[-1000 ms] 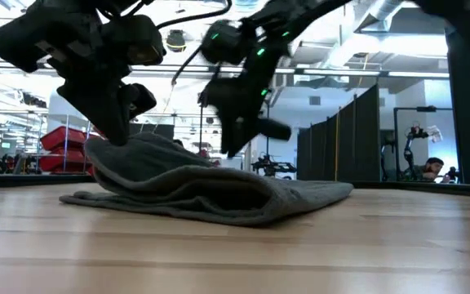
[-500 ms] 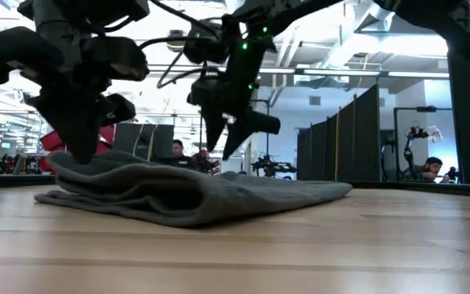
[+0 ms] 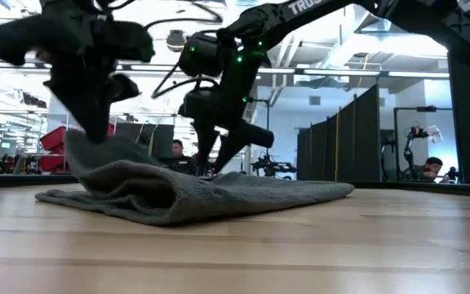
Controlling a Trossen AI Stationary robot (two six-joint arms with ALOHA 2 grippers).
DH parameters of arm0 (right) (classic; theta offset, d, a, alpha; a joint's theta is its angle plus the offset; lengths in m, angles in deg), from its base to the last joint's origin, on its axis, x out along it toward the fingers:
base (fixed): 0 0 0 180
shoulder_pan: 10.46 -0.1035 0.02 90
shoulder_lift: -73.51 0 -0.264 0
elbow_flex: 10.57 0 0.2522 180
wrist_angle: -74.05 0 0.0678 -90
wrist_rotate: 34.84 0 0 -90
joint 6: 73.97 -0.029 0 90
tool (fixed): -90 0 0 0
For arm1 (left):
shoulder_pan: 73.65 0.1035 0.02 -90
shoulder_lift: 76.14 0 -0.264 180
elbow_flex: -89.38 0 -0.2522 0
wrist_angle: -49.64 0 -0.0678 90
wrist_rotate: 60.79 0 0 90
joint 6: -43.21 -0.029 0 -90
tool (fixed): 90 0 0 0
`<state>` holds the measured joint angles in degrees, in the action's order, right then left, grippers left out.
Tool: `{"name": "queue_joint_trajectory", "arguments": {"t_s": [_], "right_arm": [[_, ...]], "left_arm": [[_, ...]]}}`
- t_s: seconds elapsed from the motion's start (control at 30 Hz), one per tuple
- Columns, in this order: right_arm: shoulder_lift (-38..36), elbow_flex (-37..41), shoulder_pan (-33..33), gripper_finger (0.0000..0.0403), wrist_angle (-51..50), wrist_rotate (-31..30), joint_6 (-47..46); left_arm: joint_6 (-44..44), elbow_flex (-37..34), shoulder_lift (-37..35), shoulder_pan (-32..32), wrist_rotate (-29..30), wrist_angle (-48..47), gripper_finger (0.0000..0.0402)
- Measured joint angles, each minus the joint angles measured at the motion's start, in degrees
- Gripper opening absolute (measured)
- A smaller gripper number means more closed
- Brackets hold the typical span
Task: Roll towel
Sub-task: Fold the gray towel
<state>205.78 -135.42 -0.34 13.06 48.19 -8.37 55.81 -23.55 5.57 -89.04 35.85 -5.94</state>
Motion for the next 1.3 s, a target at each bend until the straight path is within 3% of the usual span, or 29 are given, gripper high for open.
{"name": "queue_joint_trajectory", "arguments": {"t_s": [0.17, 0.53, 0.67, 0.83, 1.07, 1.3], "right_arm": [[0.14, -1.47, 1.77, 0.017, -3.21, 5.77, -2.16], [0.12, -2.54, 1.83, 0.0166, -10.12, 6.59, -0.29], [0.11, -2.54, 2.04, 0.0125, -10.15, 6.59, 1.32], [0.11, -2.54, 1.98, 0.0015, -10.11, 6.58, 1.26], [-0.82, -5.1, 2.68, 0.0005, -14.28, 2.5, -5.29], [-7.09, -5.3, 6.3, 0.0005, -19.26, 2.33, -12.99]], "left_arm": [[-2.69, 5.22, 0.0, -1.65, 0.14, 0.21, 0.0003], [-2.17, 10.16, 0.0, -3.64, 0.14, -0.03, 0.0003], [-0.89, 10.16, 0.0, -3.64, 0.12, -0.02, 0.0003], [2.02, 10.14, 0.0, -4.21, 0.54, -2.92, 0.0003], [9.04, 9.98, 0.0, -4.21, 9.13, -13.8, 0.0003], [10.03, 0.71, -4.79, -1.21, 12.43, -8.79, 0.0003]]}}
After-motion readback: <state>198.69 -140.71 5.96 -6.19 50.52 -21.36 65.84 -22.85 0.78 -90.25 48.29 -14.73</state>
